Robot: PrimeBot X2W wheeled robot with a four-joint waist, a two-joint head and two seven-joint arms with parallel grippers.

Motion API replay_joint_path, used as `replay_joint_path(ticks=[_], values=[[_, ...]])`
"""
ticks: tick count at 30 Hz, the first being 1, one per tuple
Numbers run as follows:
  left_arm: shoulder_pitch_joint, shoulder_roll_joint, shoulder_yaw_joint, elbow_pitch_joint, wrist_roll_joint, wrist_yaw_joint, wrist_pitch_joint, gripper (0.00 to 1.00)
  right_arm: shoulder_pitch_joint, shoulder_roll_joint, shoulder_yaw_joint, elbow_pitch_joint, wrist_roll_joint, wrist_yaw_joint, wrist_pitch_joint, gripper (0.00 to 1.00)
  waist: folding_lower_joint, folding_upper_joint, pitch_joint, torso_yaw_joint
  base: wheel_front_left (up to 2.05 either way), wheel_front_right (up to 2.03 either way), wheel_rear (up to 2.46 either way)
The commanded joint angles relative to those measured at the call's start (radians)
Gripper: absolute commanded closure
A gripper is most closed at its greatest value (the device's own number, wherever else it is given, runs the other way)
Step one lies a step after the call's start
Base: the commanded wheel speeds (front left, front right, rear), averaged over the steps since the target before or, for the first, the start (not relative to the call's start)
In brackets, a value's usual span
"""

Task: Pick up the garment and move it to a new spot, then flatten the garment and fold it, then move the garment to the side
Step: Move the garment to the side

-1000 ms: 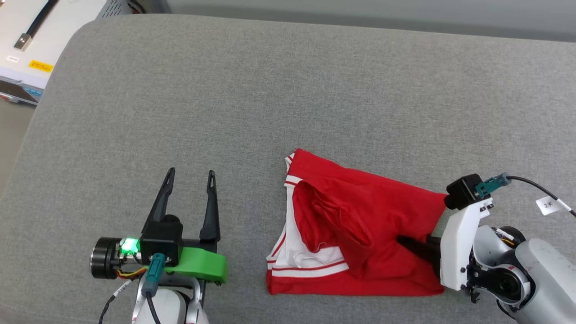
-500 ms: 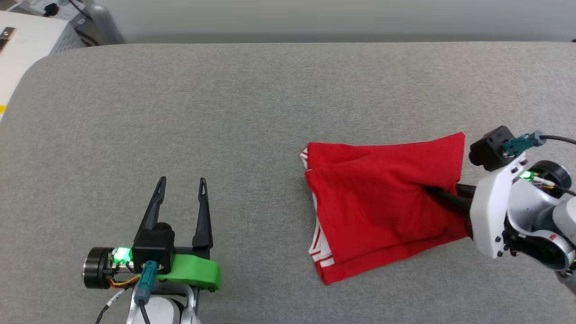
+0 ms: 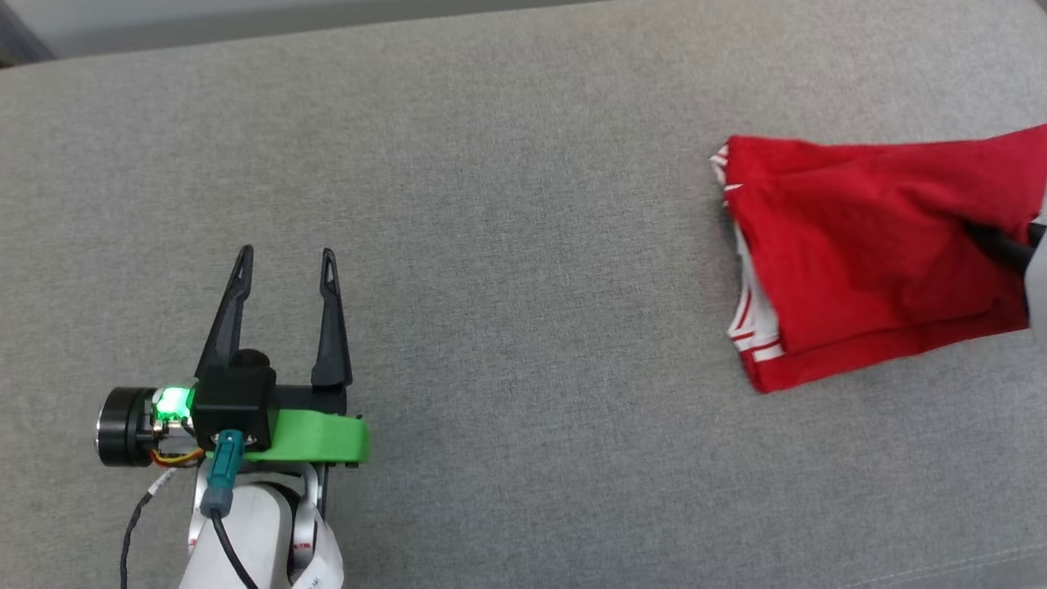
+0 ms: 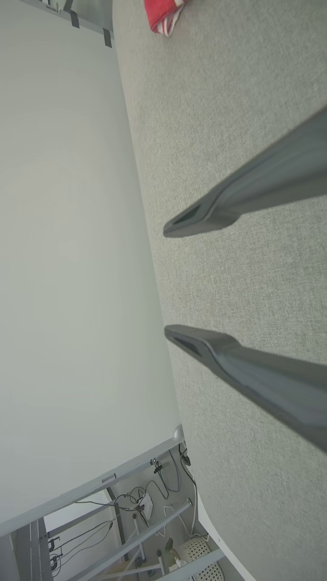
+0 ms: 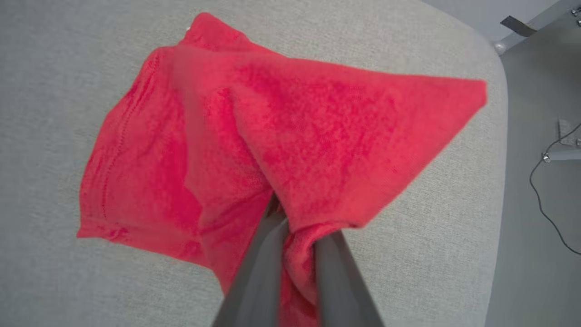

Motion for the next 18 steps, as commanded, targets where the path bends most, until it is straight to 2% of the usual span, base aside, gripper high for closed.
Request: replay_joint_path(ticks=[1, 11, 18], values=[[-0.024, 0.014, 0.006, -0.009, 0.011, -0.001, -0.006, 0.0, -0.029, -0.007, -0.008, 0.034, -0.016, -0.001, -0.004, 1.0, 0.0, -0.0001, 0.095, -0.055, 0.0, 0.0, 0.0], [-0.056, 0.036, -0.011, -0.087, 0.04, 0.015, -0.006, 0.0, -0.157, -0.035, -0.061, 0.329, -0.067, -0.001, -0.034, 1.0, 0.0, -0.0001, 0.21, -0.051, 0.0, 0.0, 0.0], [-0.074, 0.046, -0.025, -0.121, 0.049, 0.023, -0.006, 0.0, -0.243, -0.032, -0.116, 0.53, -0.115, -0.001, -0.132, 1.0, 0.0, -0.0001, 0.26, -0.036, 0.0, 0.0, 0.0]])
